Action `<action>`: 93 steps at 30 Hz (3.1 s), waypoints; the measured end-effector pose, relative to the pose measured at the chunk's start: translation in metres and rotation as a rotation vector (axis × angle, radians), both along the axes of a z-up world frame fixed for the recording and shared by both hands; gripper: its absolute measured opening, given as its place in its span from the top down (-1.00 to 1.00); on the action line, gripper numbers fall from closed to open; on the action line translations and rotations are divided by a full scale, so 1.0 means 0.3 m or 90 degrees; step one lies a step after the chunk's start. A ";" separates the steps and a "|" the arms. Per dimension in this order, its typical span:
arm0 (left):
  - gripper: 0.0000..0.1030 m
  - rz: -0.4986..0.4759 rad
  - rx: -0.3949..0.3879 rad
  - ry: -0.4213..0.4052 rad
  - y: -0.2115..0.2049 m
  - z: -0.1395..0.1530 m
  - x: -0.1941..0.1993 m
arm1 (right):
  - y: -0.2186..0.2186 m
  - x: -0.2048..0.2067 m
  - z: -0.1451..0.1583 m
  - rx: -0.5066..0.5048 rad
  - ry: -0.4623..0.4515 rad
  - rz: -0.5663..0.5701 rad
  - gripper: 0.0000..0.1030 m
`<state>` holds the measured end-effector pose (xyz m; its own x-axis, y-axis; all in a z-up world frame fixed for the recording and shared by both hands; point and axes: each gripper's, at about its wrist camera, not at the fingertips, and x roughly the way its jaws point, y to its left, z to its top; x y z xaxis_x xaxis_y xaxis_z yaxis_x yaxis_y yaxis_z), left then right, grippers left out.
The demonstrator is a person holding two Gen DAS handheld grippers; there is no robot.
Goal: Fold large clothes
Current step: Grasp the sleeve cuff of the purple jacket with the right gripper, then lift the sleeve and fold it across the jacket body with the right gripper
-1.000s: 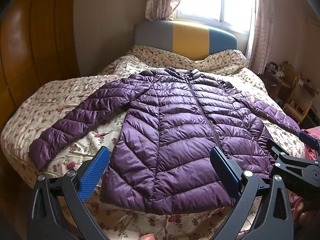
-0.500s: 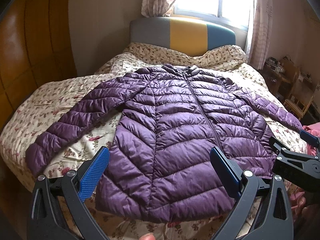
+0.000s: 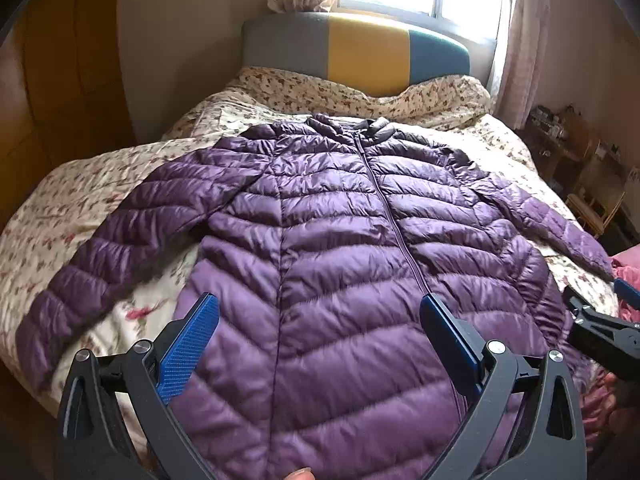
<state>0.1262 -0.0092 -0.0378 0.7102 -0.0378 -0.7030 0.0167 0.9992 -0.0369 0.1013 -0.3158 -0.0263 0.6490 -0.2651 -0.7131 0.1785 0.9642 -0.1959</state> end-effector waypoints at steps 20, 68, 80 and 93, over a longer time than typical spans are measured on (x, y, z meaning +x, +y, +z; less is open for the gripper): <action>-0.93 0.021 0.012 0.009 0.035 -0.117 0.451 | -1.015 0.408 -0.109 -0.087 0.109 -0.367 -0.63; -0.93 0.050 -0.034 0.073 0.234 -0.228 0.615 | -0.026 0.890 -0.018 -0.019 0.042 0.024 0.85; -0.87 0.045 -0.035 0.069 0.278 -0.227 0.618 | 0.290 0.881 -0.107 -0.086 0.059 0.144 0.85; -0.83 0.042 -0.090 0.060 0.339 -0.202 0.588 | 0.630 0.807 -0.157 -0.091 0.059 0.327 0.84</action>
<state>0.3025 0.0926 -0.0982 0.6460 -0.0965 -0.7572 -0.0580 0.9829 -0.1747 0.3435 -0.1269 -0.0733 0.6563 -0.0289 -0.7540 -0.3332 0.8855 -0.3240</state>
